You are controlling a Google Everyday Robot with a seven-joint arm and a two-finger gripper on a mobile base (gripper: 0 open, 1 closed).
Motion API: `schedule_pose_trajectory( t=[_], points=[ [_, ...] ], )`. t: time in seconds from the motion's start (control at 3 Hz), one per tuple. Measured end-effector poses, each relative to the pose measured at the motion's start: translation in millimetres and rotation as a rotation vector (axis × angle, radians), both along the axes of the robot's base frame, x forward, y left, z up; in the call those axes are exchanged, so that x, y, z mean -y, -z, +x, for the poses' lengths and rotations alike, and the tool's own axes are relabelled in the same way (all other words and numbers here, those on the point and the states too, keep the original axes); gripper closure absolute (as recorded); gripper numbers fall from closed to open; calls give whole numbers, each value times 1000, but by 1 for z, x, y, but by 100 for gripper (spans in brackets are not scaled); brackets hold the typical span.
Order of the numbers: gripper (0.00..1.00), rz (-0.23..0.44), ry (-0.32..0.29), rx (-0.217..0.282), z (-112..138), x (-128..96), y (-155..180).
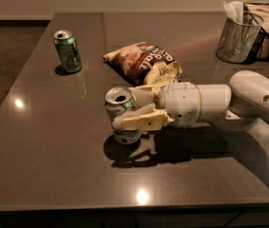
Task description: Place 7up can upright
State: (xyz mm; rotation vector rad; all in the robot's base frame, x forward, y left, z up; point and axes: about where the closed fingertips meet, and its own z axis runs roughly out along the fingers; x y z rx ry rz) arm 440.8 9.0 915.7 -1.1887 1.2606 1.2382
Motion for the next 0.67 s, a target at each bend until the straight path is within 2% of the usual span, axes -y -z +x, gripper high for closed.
schedule_pose_trajectory(
  t=[0.33,0.67],
  points=[
    [0,-1,-4,1,-1,-2,-1],
    [0,-1,-4,1,-1,-2,-1]
  ],
)
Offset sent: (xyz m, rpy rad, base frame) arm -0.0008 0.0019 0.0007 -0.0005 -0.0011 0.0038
